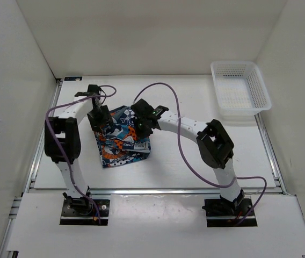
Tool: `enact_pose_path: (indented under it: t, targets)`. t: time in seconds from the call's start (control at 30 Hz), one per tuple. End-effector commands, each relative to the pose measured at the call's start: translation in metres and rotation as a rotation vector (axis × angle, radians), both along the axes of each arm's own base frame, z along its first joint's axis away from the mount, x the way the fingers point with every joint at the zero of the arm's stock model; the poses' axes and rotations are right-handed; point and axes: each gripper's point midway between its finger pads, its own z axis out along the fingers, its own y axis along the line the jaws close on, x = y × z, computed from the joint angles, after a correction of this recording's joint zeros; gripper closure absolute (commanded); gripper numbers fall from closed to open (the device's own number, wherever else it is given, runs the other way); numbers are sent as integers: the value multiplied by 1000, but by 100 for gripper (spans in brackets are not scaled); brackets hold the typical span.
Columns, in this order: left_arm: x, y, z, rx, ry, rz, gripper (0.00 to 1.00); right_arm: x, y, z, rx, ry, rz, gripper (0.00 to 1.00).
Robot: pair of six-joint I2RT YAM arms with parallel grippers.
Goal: Fold and stack the shorts
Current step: Fold the shorts
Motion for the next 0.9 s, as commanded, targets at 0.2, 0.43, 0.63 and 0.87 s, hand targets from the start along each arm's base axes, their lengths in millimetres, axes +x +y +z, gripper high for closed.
enact_pose_path:
  t: [0.2,0.43,0.63,0.87]
  targets:
    - [9,1,-50,20,81,-9,34,-9,-33,-74,-189,115,-162,99]
    - [21,-34,-55,-3,74,-78,37,-24,-95,-100,-314,175,-297,100]
    - [38,-103,-46,-52,31,-222,29,-23,-156,-82,-393,125,-404,100]
    - [62,-141,-4,-84,-36,-285,22,7,-183,-7,-412,-84,-441,84]
